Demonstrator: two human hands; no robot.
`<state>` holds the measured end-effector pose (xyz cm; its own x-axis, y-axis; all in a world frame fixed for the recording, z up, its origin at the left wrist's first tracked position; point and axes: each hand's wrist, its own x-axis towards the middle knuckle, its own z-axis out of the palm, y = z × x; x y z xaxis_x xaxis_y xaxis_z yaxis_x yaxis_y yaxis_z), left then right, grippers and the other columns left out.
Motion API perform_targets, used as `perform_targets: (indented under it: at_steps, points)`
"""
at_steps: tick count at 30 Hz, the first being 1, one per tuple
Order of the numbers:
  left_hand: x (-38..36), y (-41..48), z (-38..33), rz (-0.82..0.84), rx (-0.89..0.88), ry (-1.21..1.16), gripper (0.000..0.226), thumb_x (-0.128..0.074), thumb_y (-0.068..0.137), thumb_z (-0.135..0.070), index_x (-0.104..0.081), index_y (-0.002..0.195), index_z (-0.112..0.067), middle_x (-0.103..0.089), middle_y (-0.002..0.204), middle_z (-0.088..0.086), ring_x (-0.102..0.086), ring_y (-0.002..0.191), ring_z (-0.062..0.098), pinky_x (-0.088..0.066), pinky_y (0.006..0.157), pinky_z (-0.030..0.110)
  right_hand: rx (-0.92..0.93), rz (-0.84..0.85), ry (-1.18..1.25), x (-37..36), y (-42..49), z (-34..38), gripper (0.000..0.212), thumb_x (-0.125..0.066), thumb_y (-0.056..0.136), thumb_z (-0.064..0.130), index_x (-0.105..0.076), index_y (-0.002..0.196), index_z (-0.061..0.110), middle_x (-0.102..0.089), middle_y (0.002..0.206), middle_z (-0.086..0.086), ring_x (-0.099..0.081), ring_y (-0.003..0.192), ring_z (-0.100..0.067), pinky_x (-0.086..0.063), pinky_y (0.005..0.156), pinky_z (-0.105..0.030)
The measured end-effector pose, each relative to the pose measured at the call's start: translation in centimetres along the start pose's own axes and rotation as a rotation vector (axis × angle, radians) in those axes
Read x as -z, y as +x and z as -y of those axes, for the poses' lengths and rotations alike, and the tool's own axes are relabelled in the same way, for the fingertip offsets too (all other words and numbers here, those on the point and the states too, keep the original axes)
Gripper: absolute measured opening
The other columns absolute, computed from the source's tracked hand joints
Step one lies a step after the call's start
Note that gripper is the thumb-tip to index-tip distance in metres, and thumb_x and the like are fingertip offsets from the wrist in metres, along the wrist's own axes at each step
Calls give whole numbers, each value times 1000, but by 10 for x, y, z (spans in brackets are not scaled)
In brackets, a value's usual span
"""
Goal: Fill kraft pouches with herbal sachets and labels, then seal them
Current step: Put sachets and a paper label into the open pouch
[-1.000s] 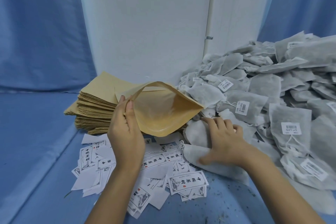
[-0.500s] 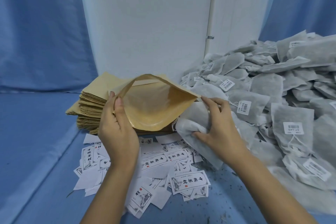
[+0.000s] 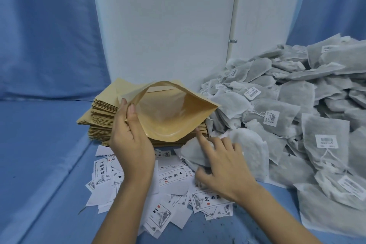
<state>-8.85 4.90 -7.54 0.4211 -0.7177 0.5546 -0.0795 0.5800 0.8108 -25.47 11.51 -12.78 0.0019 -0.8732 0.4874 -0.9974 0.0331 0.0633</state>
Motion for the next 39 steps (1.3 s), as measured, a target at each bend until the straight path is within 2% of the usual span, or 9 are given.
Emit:
perform_targets:
  at_steps: [5,8,12,14,16,22,28,35,39]
  points:
    - [1,2,1,-11,12,1,53,-32,96,-44,-61,118,-6,-63,113,22,-54,111,34,-42,92,43,-84,-226,216,11,7,-2,68,-54,82,21,-33,147,18,-62,104,0,-49,94,-19,-32,73,-29]
    - [1,2,1,-12,13,-13,55,-32,95,-46,-62,118,-6,-63,114,20,-54,111,31,-42,92,41,-276,-296,527,20,9,-3,52,-55,77,26,-49,129,24,-62,104,6,-53,93,-12,-34,68,-21]
    - [1,2,1,-14,6,-22,57,-31,93,-49,-62,119,-7,-65,114,16,-55,110,28,-42,91,38,-360,5,683,18,12,-13,29,-53,86,23,-55,115,22,-59,80,10,-53,70,-6,-34,55,-12]
    - [1,2,2,-14,5,-19,58,-31,93,-50,-62,119,-7,-65,114,15,-55,110,27,-44,91,39,-315,179,585,13,10,-15,4,-53,92,20,-55,95,21,-51,73,7,-50,71,-13,-33,56,-19]
    - [1,2,2,-12,5,-18,58,-31,93,-50,-62,119,-7,-65,114,15,-56,110,27,-44,91,40,-255,277,422,8,8,-14,24,-45,98,28,-41,76,19,-46,75,2,-47,80,-20,-26,63,-27]
    - [0,1,4,1,-5,-12,59,-32,95,-48,-61,117,-2,-63,112,23,-55,109,35,-45,90,45,-219,403,221,11,7,-13,30,-28,101,44,-43,104,18,-58,101,-9,-54,97,-27,-41,74,-35]
    - [0,0,5,1,0,-9,52,-34,96,-43,-62,116,-4,-63,112,23,-56,109,36,-45,91,49,-273,391,353,7,8,-9,64,-44,93,56,-29,144,20,-45,132,-5,-45,121,-23,-37,89,-30]
    - [0,0,6,5,0,-17,50,-35,97,-41,-62,116,-4,-64,113,20,-56,109,32,-44,90,43,-132,344,366,7,9,-7,75,-48,88,62,2,144,56,-36,94,5,-49,76,-14,-38,68,-27]
    - [-1,-1,6,7,-21,-22,45,-37,99,-36,-62,119,-4,-65,111,19,-57,107,33,-44,86,38,-171,149,555,11,11,-8,48,-52,93,47,-34,137,53,-56,87,7,-58,84,-18,-42,71,-25]
